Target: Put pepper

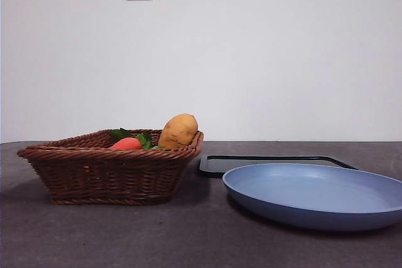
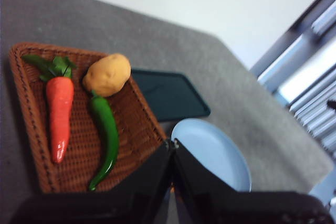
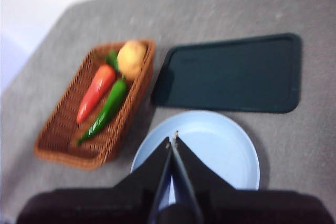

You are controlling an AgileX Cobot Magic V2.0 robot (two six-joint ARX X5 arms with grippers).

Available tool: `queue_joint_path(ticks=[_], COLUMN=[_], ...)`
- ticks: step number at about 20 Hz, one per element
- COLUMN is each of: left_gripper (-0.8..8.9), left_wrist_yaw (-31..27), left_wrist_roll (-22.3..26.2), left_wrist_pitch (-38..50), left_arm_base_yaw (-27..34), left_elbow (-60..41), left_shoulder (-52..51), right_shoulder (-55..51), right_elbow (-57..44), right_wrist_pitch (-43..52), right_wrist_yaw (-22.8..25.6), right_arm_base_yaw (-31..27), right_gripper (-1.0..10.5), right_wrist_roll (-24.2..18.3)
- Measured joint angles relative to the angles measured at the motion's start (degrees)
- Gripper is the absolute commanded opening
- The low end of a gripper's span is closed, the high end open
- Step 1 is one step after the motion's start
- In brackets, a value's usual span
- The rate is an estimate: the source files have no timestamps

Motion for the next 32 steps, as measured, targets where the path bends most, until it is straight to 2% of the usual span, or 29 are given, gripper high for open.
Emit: queue_joint_path(ticks=[3, 6, 9, 11, 14, 15, 17, 18, 25, 32], left_gripper=[0.07, 0.07, 0.06, 0.07, 0.37, 1.10, 3.34, 3.92, 3.95, 3.95], left_wrist_yaw=[-0.1, -0.8, -6.4, -9.1, -9.4, -9.4, -9.7, -10.2, -10.5, -10.4], left_wrist_roll=[6.0, 15.0, 22.6, 24.8, 25.6, 25.6, 25.4, 25.1, 24.3, 23.9], left_wrist_pitch=[-6.8, -17.4, -26.2, -26.9, -26.8, -26.8, -26.7, -26.7, -26.7, -26.7], left_arm_base_yaw=[-0.7, -2.0, -3.5, -4.1, -4.2, -4.2, -4.2, -4.2, -4.2, -4.2], left_elbow=[5.2, 11.7, 15.9, 16.3, 16.3, 16.3, 16.3, 16.3, 16.3, 16.3], left_shoulder=[4.1, 7.9, 9.6, 9.6, 9.6, 9.6, 9.6, 9.6, 9.6, 9.6], right_shoulder=[3.8, 7.6, 9.4, 9.8, 9.8, 9.8, 9.8, 9.8, 12.2, 24.3], right_elbow=[5.2, 9.6, 11.0, 11.0, 11.0, 11.0, 11.0, 11.0, 11.0, 11.0], right_wrist_pitch=[-7.0, -14.4, -20.6, -21.9, -21.8, -21.7, -20.7, -20.3, -20.1, -15.8], right_wrist_yaw=[0.0, 0.2, 1.1, 4.1, 4.7, 4.6, 4.6, 4.6, 4.7, 4.9], right_arm_base_yaw=[1.6, 3.3, 3.7, 3.7, 3.7, 3.7, 3.7, 3.7, 3.7, 3.7], right_gripper=[0.1, 0.1, 0.1, 0.1, 0.5, 1.0, 2.5, 3.0, 3.3, 3.2], right_wrist_roll=[-5.0, -10.5, -14.4, -15.5, -15.8, -15.8, -15.5, -15.1, -12.5, -11.3])
